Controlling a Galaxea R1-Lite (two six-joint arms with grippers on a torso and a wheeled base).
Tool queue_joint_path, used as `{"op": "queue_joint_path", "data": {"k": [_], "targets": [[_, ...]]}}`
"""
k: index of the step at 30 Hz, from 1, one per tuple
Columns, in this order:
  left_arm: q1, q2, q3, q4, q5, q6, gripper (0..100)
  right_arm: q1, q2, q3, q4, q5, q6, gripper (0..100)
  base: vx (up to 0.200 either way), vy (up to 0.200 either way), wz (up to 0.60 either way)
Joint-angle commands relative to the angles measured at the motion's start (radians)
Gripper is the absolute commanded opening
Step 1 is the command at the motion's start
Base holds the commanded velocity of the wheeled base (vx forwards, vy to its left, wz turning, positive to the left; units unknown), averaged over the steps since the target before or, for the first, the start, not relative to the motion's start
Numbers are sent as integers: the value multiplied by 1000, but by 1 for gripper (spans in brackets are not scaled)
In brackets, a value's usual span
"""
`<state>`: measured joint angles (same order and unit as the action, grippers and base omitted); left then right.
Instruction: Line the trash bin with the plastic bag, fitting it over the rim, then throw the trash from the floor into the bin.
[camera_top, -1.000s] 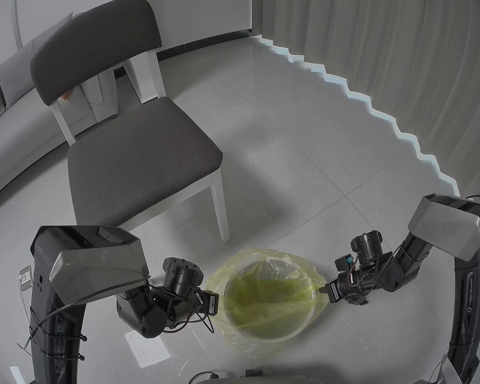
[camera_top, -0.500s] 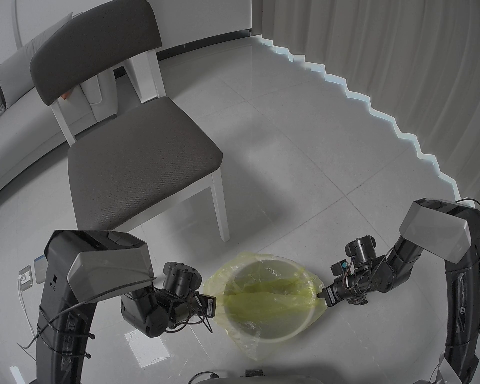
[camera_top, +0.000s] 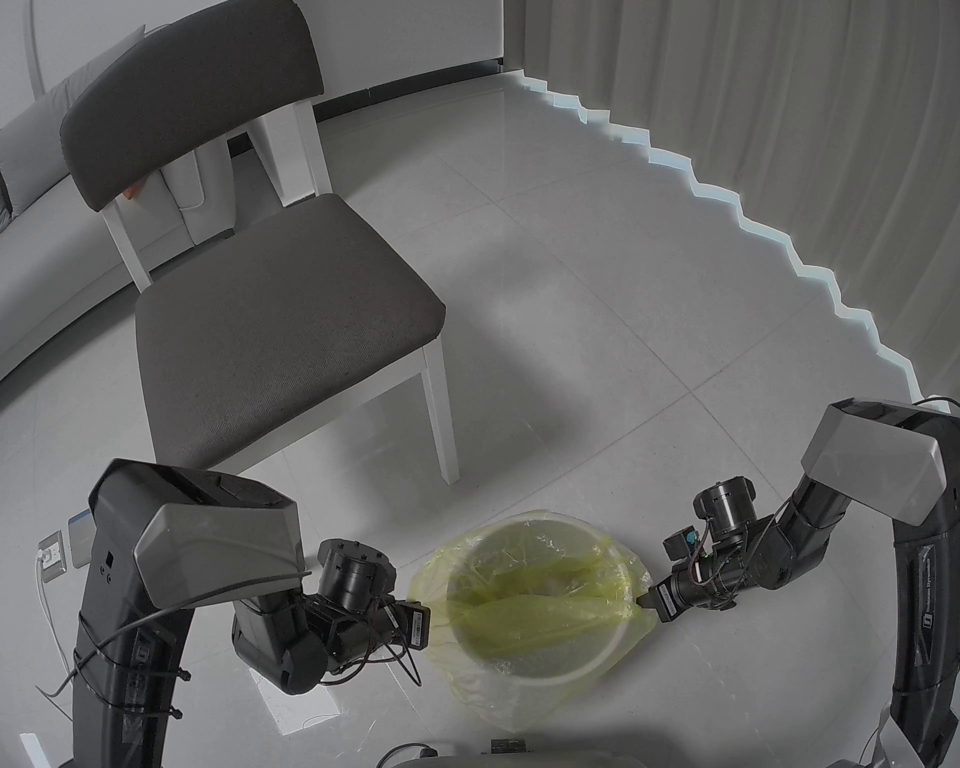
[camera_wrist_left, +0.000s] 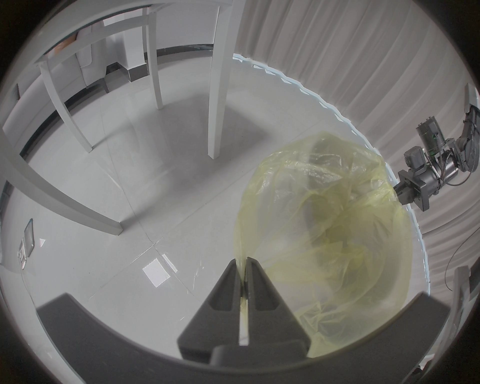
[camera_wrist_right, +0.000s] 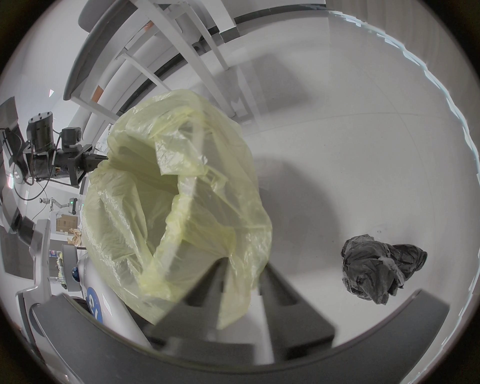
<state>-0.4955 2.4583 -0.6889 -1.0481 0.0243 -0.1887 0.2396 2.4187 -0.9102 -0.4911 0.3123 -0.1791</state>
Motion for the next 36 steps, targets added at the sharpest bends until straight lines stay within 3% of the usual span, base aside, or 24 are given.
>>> {"op": "queue_joint_path", "data": {"k": [1, 19, 29, 35, 36], "targets": [[0, -27, 46, -38, 0, -1, 0, -6, -40, 22, -3, 1, -5, 100, 0, 0, 0], [-17, -84, 126, -150, -10, -9, 0, -26, -271, 102, 6, 1, 0, 100, 0, 0, 0], [-12, -79, 152, -153, -17, -20, 0, 53, -274, 97, 2, -4, 1, 100, 0, 0, 0], [-17, -67, 138, -194, -23, -64, 0, 53, -283, 106, 2, -4, 4, 100, 0, 0, 0], [-17, -68, 143, -194, -26, -64, 100, 50, -288, 108, 3, -4, 4, 100, 0, 0, 0]]}}
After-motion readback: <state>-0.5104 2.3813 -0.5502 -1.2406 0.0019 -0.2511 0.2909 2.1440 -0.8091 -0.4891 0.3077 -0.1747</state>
